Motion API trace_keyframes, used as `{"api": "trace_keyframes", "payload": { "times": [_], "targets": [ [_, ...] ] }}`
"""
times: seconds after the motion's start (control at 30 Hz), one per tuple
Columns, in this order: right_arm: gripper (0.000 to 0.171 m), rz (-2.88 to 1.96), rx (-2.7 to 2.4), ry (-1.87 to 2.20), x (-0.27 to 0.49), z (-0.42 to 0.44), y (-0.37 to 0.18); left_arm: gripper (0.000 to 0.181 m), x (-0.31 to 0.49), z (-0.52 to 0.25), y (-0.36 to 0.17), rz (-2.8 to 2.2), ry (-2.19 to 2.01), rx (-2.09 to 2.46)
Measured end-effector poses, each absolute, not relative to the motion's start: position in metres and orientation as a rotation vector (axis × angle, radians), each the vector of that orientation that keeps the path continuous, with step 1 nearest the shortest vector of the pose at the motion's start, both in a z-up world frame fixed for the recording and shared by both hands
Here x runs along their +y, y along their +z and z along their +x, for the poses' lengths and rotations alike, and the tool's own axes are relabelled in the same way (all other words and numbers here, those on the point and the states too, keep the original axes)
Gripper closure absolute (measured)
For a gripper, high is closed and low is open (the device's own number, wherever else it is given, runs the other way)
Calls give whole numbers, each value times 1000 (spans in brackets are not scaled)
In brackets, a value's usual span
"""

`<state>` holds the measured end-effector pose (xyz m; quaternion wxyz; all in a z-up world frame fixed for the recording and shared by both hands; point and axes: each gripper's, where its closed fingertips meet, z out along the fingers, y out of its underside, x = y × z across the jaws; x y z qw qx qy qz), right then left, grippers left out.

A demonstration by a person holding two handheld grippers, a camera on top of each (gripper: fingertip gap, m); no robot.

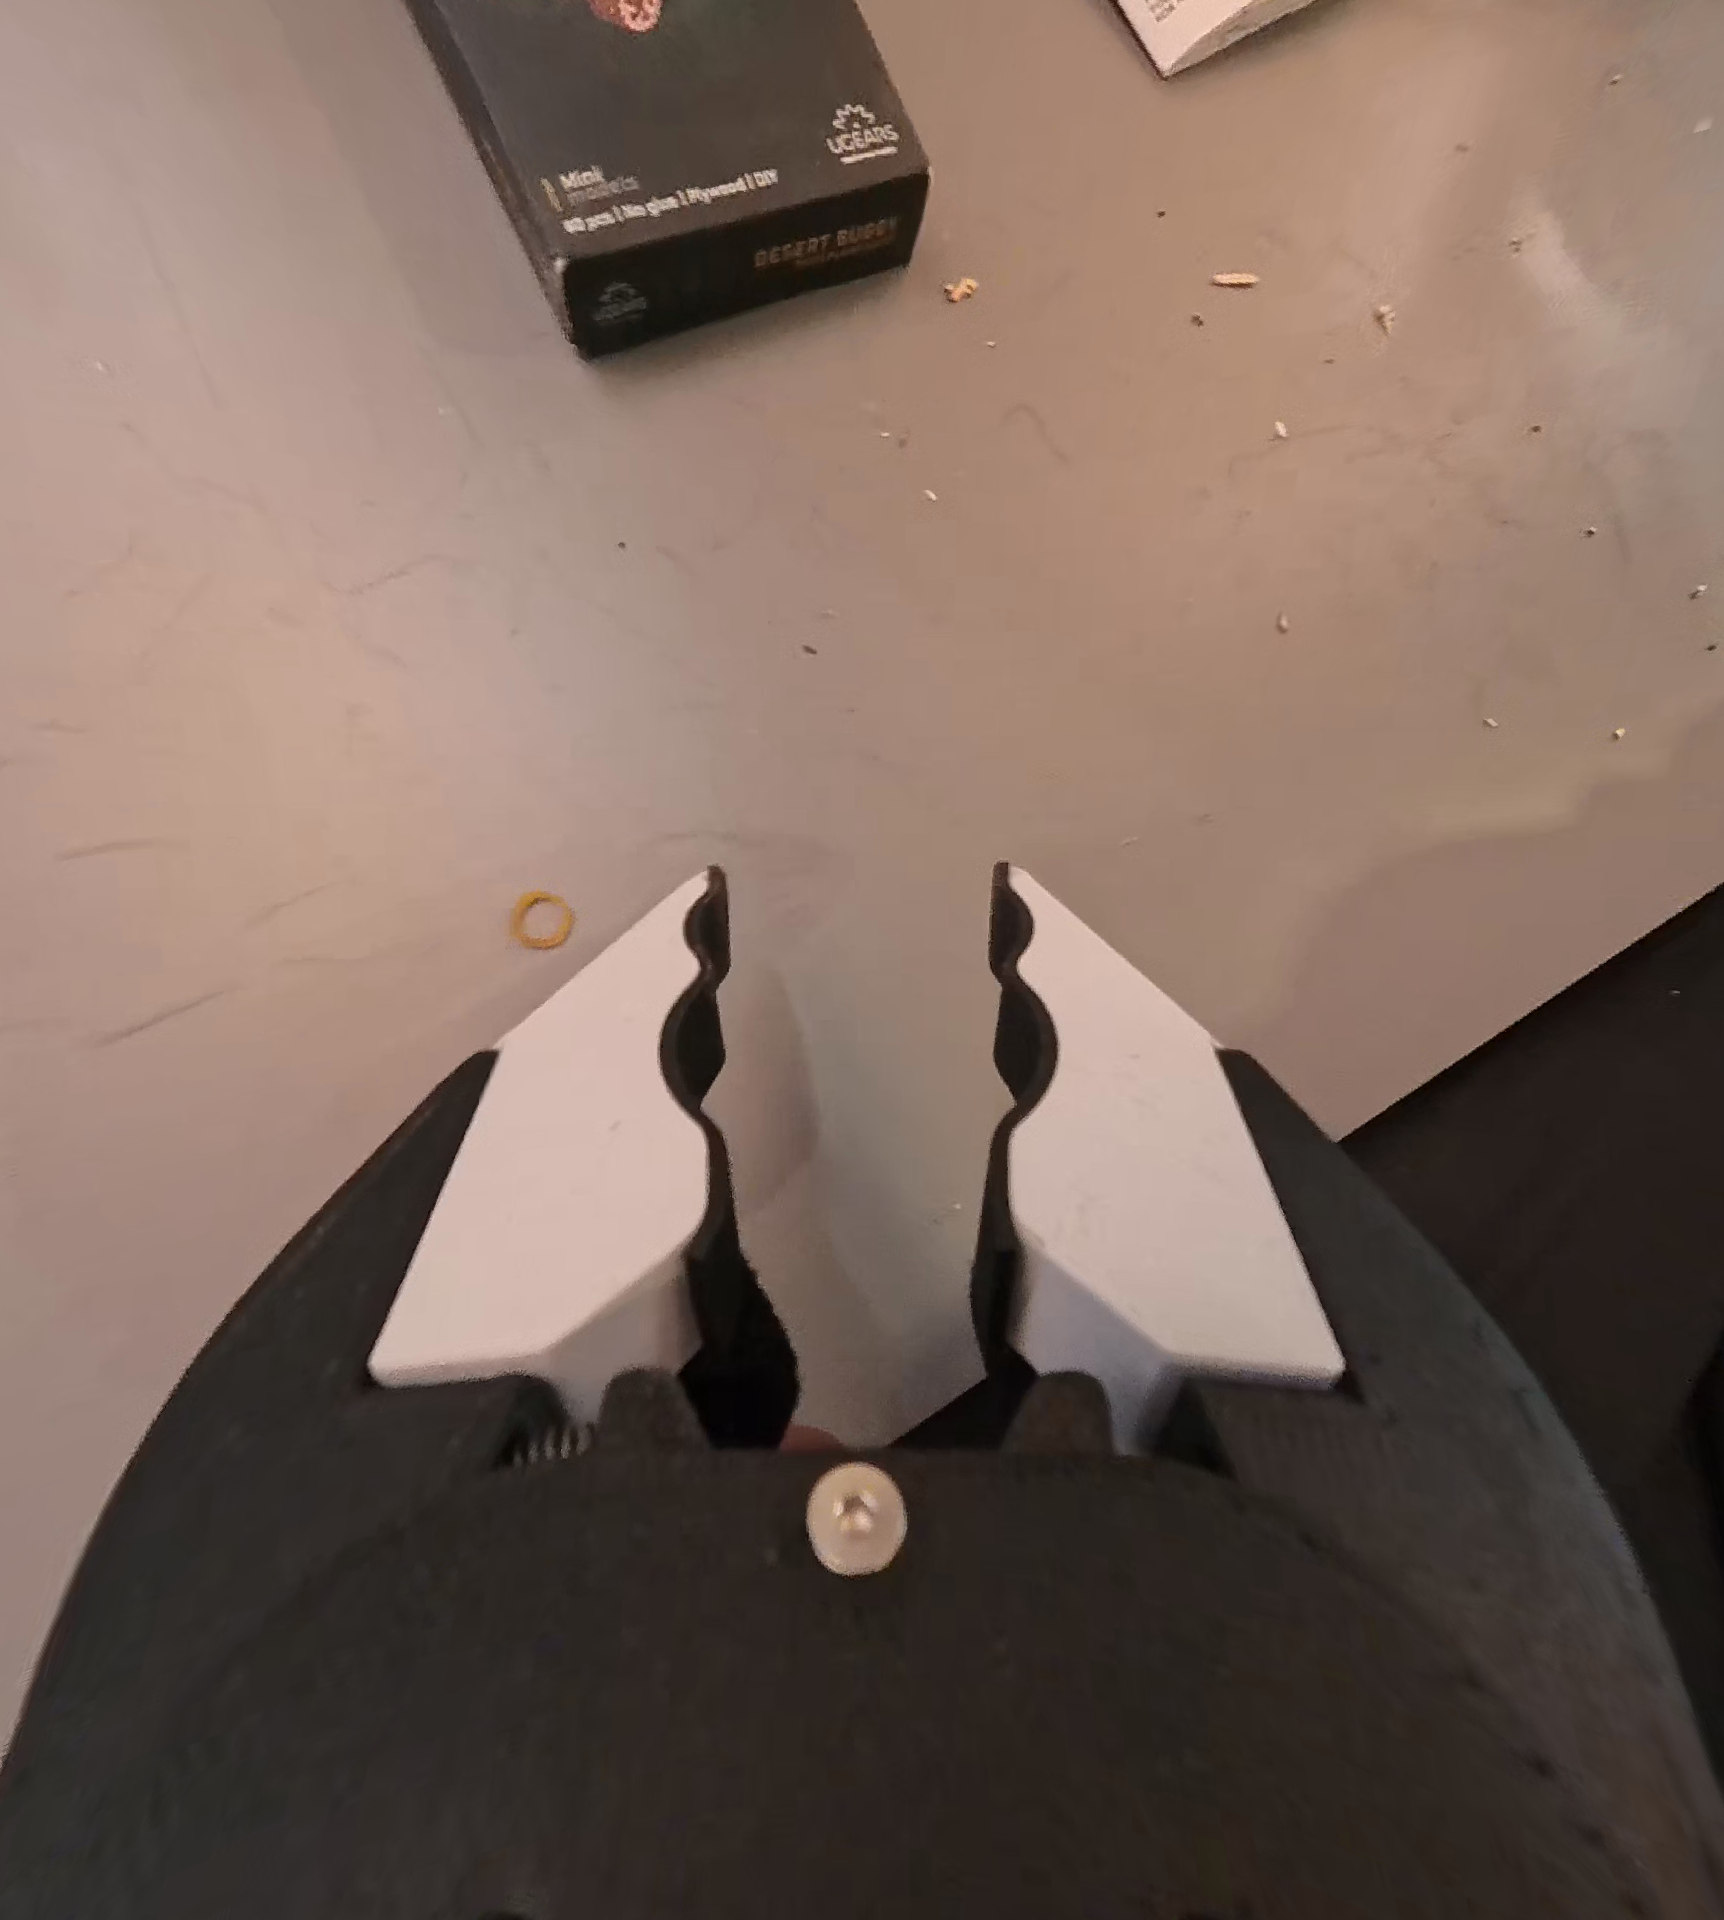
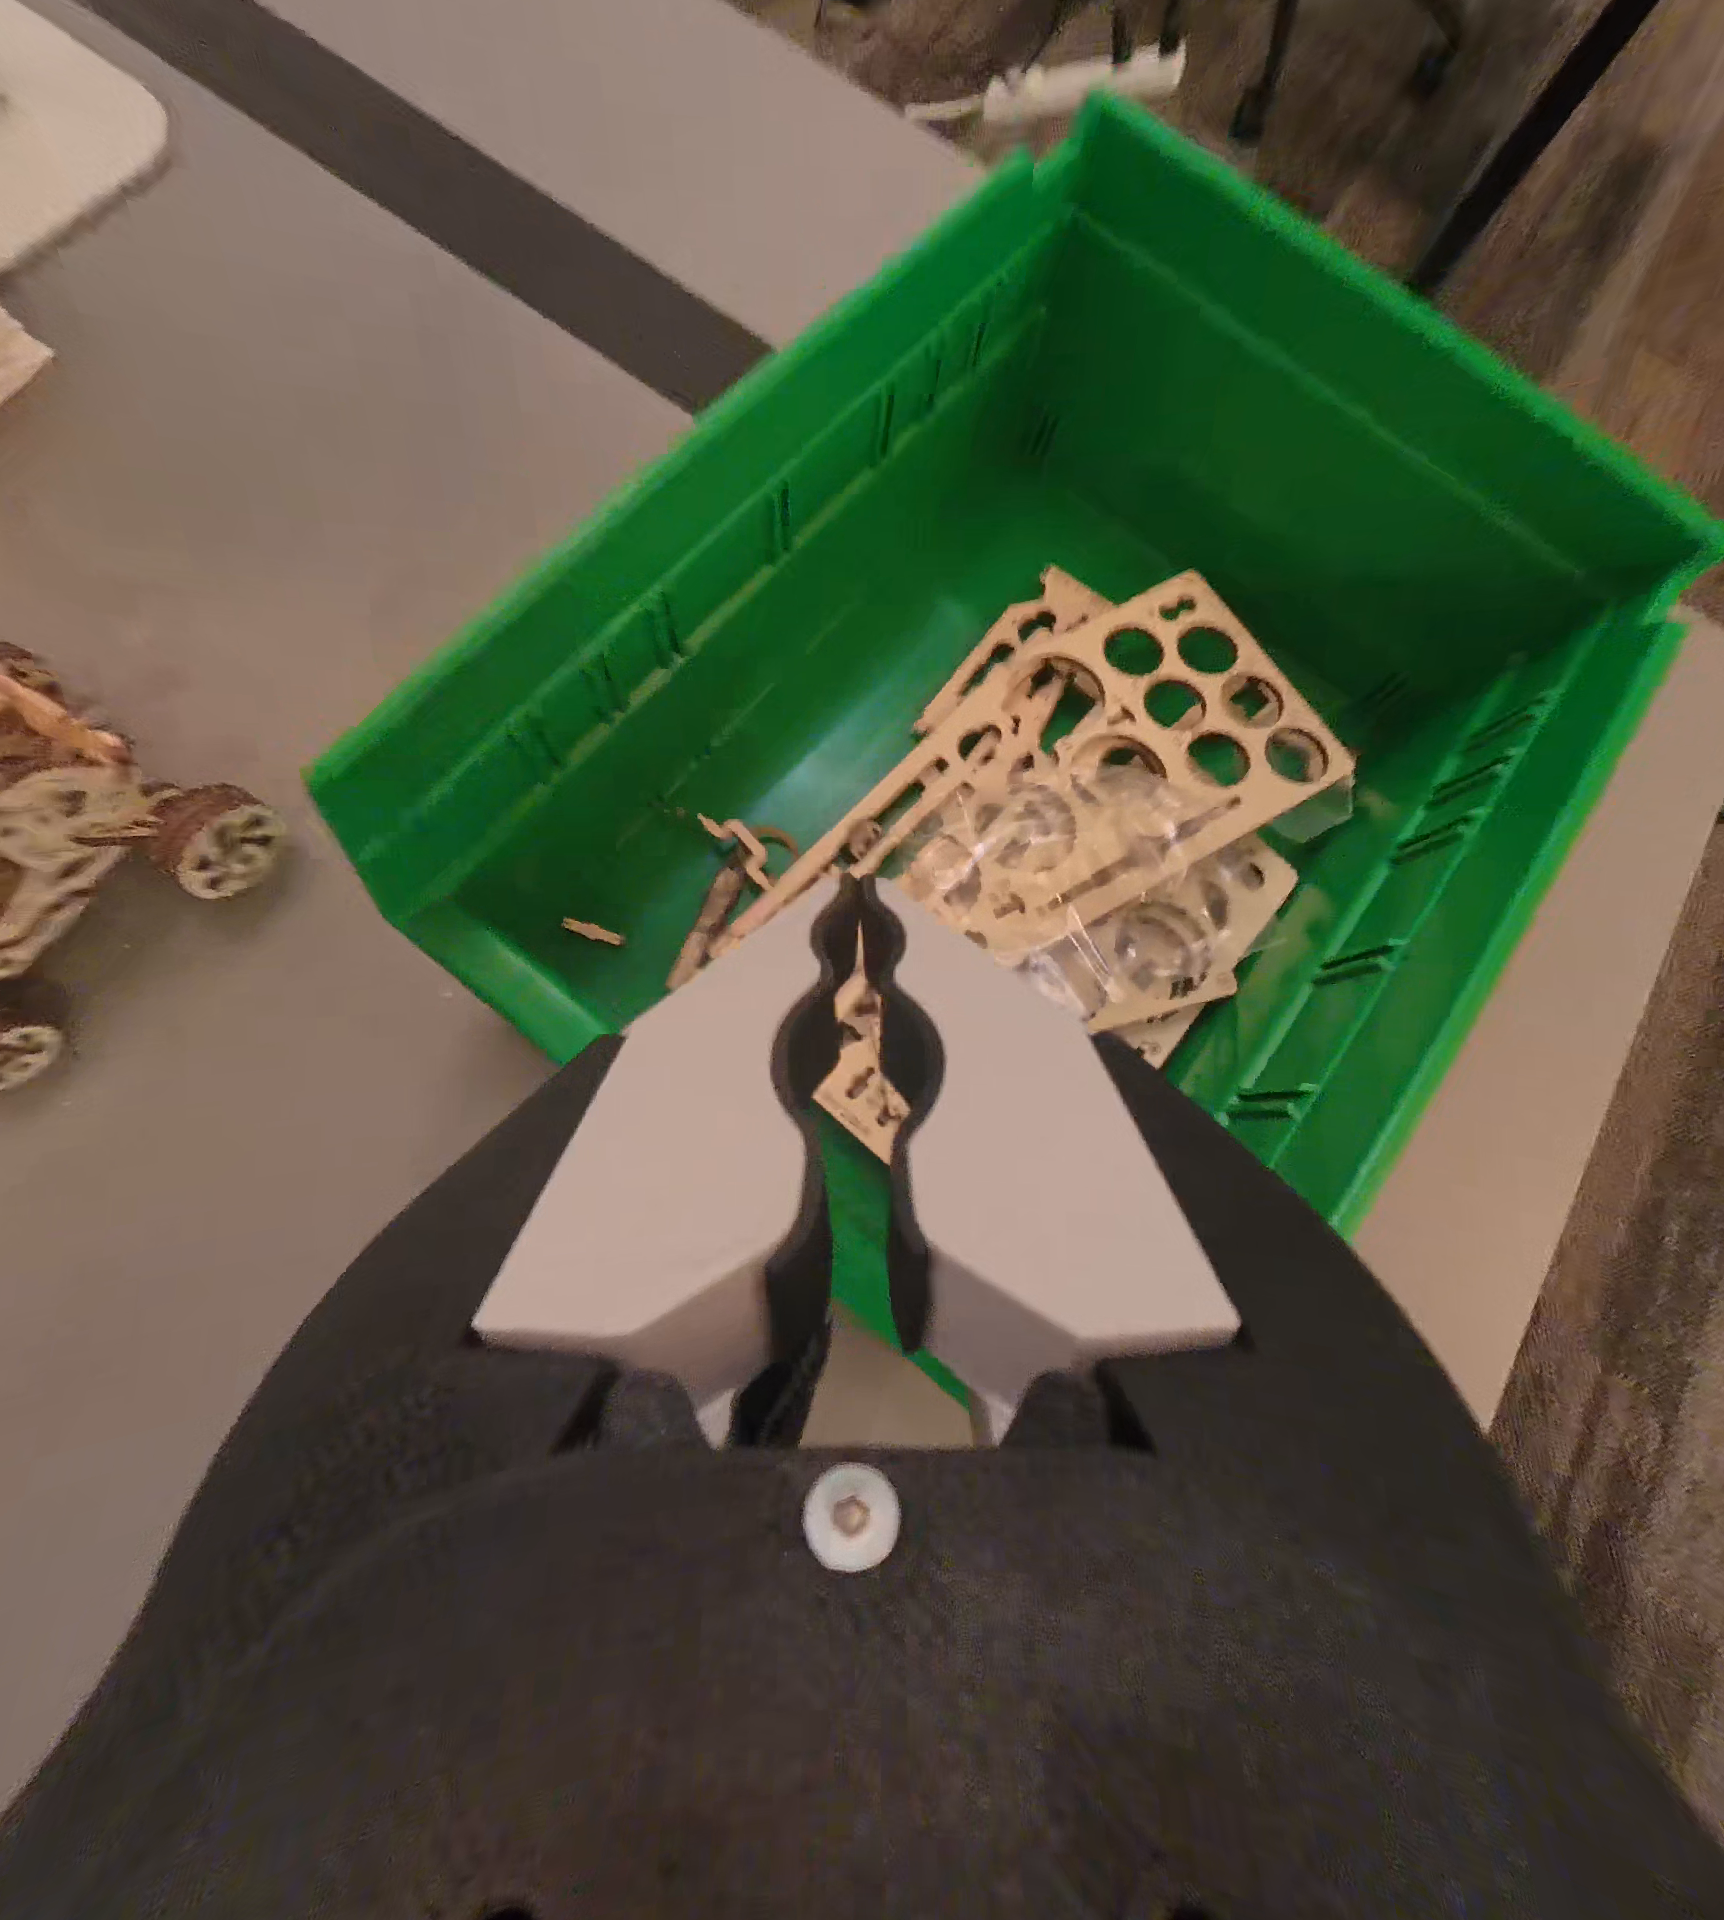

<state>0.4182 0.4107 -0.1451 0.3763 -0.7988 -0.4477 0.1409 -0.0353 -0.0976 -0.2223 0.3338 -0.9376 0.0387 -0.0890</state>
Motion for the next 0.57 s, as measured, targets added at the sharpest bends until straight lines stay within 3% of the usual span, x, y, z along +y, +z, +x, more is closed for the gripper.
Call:
{"api": "trace_keyframes", "payload": {
  "times": [0.1,0.13,0.27,0.4,0.57],
  "targets": [
    [171,-1919,-1194,391,380,397,-114,133,-101,-50,-217,-2440,-181,80],
    [164,-1872,-1233,415,362,385,-104,132,-103,-58,-215,-2443,-151,71],
    [153,-1606,-1543,638,234,288,-80,132,-114,-88,-203,-2411,-86,-29],
    [147,-1367,-1890,834,93,171,-114,135,-125,-115,-194,-2393,-5,-113],
    [139,-1208,-2212,954,-28,52,-188,139,-136,-137,-200,-2391,29,-186]
  ]
}}
